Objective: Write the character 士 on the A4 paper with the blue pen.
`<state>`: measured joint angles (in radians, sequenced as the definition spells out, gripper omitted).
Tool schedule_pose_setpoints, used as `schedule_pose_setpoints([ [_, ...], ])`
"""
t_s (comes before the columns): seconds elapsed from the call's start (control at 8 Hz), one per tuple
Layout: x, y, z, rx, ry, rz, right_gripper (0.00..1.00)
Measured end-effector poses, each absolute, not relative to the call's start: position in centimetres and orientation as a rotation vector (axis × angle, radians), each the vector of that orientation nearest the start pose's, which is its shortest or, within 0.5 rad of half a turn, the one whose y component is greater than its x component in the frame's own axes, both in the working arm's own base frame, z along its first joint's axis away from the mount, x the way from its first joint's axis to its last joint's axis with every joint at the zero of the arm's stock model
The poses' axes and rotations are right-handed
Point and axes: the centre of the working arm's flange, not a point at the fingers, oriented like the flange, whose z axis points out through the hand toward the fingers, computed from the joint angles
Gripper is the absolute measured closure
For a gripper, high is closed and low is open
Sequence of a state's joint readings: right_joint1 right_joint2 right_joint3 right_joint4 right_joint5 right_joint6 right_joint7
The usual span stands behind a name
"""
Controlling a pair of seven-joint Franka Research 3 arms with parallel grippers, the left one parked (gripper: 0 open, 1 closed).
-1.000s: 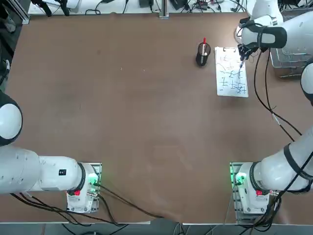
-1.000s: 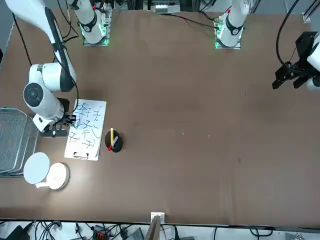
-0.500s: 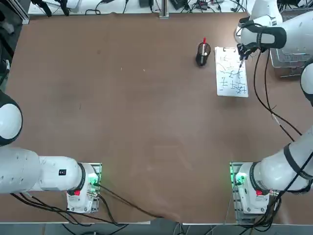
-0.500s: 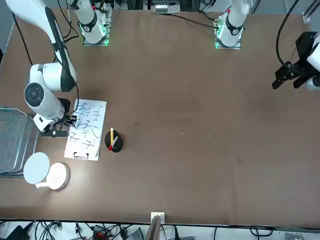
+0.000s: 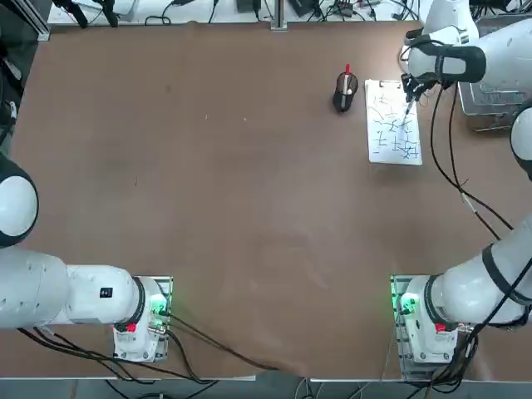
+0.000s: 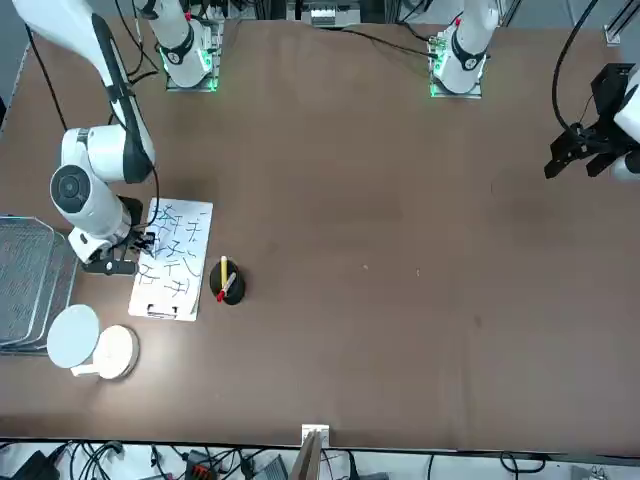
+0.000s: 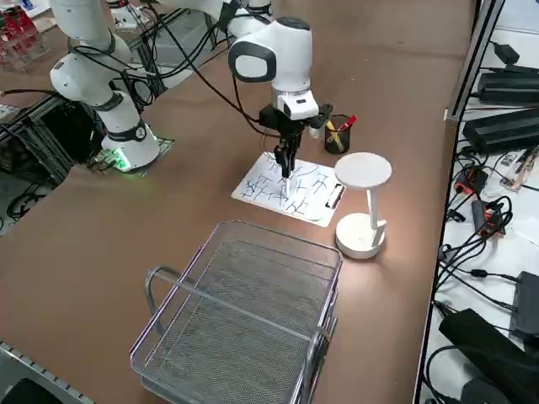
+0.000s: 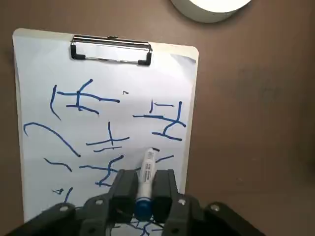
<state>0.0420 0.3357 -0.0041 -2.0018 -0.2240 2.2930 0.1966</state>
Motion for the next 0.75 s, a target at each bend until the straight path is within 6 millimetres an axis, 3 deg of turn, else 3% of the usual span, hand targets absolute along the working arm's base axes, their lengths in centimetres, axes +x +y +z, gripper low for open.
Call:
schedule_pose_setpoints([
  [0.75, 59.92, 2.64, 28.72, -3.295, 0.047, 0.033, 0.79],
])
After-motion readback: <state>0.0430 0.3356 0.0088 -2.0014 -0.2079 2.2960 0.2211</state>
